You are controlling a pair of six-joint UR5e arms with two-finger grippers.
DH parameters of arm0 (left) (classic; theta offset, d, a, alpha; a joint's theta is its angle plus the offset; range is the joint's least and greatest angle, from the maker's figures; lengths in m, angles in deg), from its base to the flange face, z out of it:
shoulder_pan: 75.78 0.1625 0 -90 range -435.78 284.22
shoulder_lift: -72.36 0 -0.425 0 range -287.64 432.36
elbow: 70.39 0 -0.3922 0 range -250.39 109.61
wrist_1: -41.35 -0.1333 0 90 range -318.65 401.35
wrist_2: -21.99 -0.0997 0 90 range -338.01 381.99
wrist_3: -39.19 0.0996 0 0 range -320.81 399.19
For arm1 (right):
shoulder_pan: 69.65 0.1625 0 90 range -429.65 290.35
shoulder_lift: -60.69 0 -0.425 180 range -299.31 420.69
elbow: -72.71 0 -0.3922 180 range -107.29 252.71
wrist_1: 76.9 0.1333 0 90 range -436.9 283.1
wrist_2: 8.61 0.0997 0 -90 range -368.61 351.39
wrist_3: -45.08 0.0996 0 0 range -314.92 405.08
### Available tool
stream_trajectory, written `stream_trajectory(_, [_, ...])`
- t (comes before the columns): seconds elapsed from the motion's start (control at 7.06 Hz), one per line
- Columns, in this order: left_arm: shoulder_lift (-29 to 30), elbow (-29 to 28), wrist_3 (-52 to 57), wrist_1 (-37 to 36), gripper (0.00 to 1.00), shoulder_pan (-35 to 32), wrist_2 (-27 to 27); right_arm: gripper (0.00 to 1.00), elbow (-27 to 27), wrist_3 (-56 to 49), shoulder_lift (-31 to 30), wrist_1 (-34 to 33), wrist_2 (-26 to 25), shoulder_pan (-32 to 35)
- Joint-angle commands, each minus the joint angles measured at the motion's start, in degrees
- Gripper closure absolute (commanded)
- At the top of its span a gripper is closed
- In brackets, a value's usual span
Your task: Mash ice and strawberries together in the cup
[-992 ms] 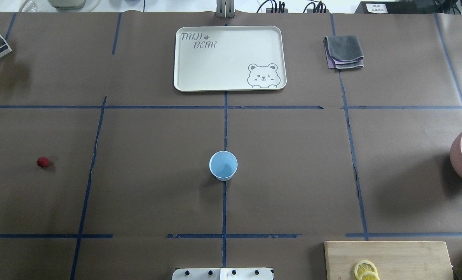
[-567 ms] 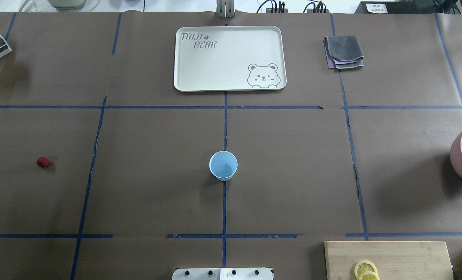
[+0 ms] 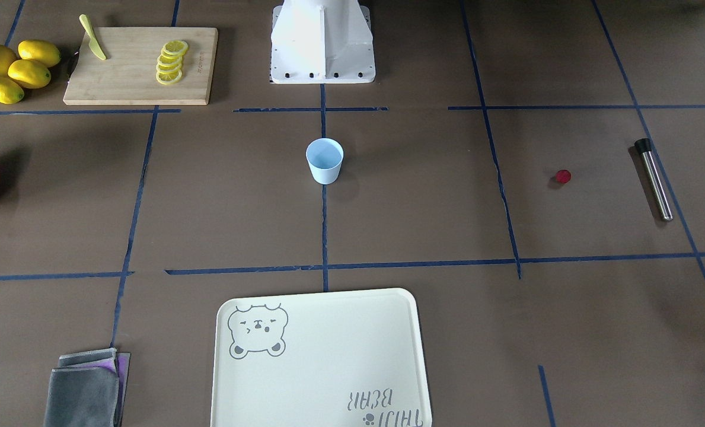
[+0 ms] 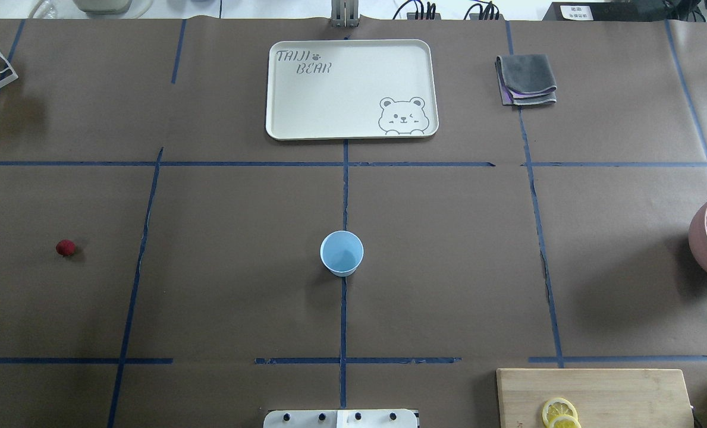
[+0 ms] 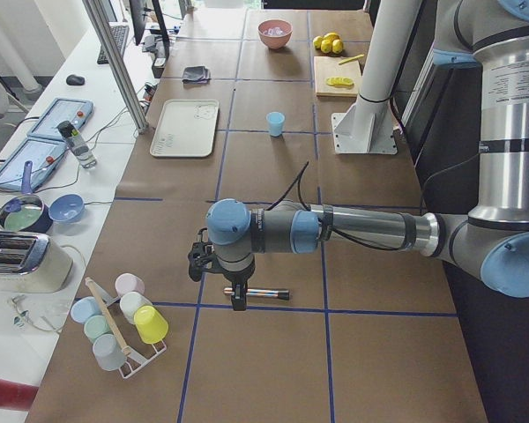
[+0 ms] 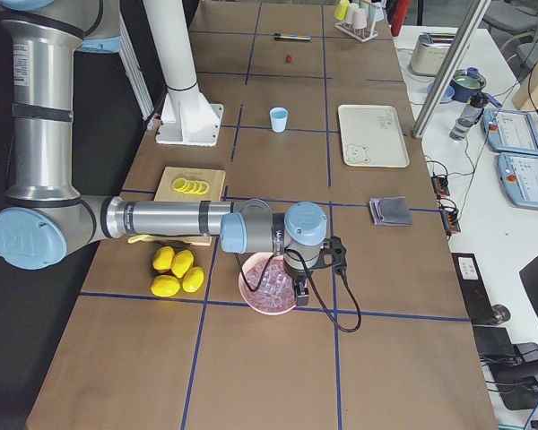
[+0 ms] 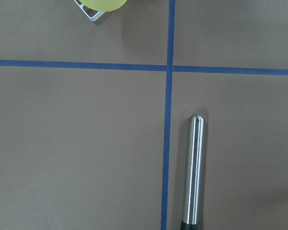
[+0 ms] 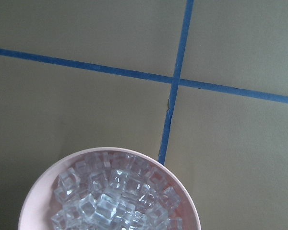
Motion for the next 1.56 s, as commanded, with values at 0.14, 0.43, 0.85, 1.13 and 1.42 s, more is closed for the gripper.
stream_trajectory(0.14, [-1.0, 0.7, 0.5, 0.4, 0.00, 0.1, 1.9, 0.00, -3.3, 3.6, -2.8, 0.4, 1.7, -0.3])
stream_trajectory(0.43, [-1.0, 1.5, 0.5, 0.4, 0.00, 0.1, 2.3, 0.01, -8.1, 24.4, -5.6, 0.9, 1.5, -4.8])
stream_trajectory(0.85, [-1.0, 3.4, 0.5, 0.4, 0.00, 0.1, 2.3, 0.07, -8.9, 42.2, -11.7, 14.5, 0.4, -10.7])
stream_trajectory(1.13, [-1.2, 5.0, 0.3, 0.4, 0.00, 0.1, 2.2, 0.05, -8.2, 49.0, -11.6, 14.6, -0.6, -14.1])
stream_trajectory(1.42, [-1.3, 5.5, 0.3, 0.4, 0.00, 0.1, 2.3, 0.05, -7.2, 51.3, -11.6, 14.9, -0.7, -14.4])
